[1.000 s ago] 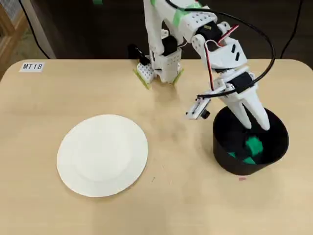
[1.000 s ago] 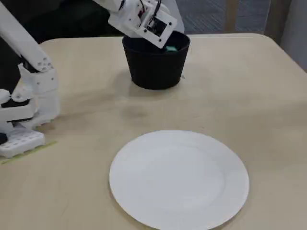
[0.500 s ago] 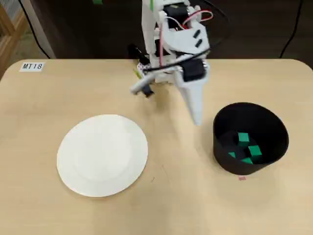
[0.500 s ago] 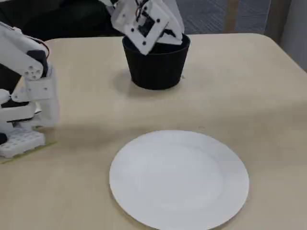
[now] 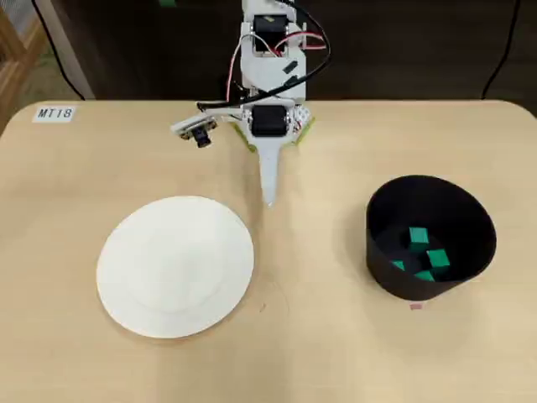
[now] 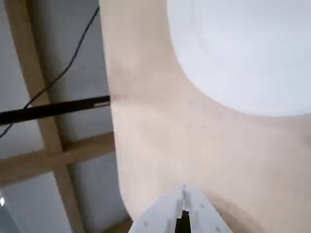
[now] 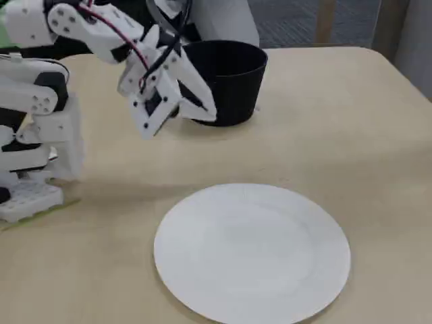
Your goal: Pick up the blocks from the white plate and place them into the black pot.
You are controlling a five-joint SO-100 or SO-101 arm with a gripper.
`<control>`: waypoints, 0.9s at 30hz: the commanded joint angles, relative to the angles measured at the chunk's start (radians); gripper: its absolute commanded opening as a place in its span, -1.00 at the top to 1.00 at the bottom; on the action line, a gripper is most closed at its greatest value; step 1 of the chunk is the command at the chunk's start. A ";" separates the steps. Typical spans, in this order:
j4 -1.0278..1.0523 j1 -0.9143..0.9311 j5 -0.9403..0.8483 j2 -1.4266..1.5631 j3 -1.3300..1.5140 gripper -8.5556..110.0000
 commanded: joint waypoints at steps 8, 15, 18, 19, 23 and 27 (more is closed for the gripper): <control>0.074 0.017 -0.006 0.314 0.242 0.90; 0.052 0.009 -0.002 0.316 0.293 0.90; 0.046 0.018 0.005 0.316 0.296 0.90; 0.046 0.020 0.006 0.316 0.296 0.90; 0.044 0.020 0.002 0.316 0.298 0.90; 0.044 0.020 0.003 0.316 0.298 0.90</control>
